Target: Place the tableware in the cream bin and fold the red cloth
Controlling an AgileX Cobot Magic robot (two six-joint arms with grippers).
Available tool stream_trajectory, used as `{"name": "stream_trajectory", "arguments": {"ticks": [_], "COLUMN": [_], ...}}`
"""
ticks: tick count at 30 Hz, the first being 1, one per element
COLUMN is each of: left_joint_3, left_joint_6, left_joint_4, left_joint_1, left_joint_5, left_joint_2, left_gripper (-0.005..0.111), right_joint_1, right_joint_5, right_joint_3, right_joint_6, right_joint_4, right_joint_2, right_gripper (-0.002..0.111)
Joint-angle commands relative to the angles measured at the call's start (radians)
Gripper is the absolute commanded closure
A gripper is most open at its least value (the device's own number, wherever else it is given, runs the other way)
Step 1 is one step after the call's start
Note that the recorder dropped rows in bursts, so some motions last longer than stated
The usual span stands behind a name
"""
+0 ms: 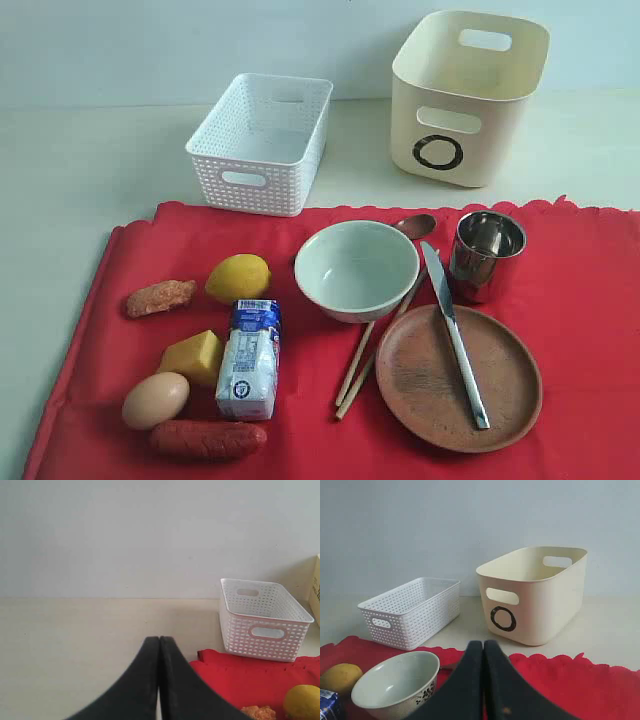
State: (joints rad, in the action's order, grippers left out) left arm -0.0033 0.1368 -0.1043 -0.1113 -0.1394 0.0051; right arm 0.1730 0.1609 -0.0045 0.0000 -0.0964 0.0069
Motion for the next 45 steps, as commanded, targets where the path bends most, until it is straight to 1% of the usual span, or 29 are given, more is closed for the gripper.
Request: {"name": "stream_trajectory", "arguments": {"ticks": [1,20,25,28,31,45], "left_joint_3": [0.003,0.003,0.003,0.003,0.003,0.003], "left_joint_6": [-0.006,-0.003,-0.006,-0.006,-0.006,-0.006], "left_joint_4": [0.004,0.004,0.004,0.004,0.004,0.004], "left_joint_1": [0.001,0.001,0.001,0.001,0.001,0.001], "left_joint_5": [0.002,0.002,0.002,0.002,0.002,0.002], "left_joint_2": [-0.005,-0.005,-0.005,-0.005,-0.005,-0.005], "left_gripper": [0.106,0.106,0.106,0.106,0.106,0.106], "right_joint_1": [0.002,0.002,0.002,0.002,0.002,0.002], "right_joint_5": [-0.006,-0.017,-0.062,-0.081,-0.087,-0.089], "right_joint_3": [0.005,0.005,0.005,0.005,0.005,0.005], "right_joint_6": [0.0,0.0,0.0,0.006,0.039,0.039], "right_joint_4": [-0.002,-0.002,-0.068,-0.072,-0.109,-0.114], "right_joint_2": [-0.007,-0.007,-0.007,-0.007,-0.007,0.018], "right_gripper": [0.108,0.108,0.108,0.108,0.108,0.108]}}
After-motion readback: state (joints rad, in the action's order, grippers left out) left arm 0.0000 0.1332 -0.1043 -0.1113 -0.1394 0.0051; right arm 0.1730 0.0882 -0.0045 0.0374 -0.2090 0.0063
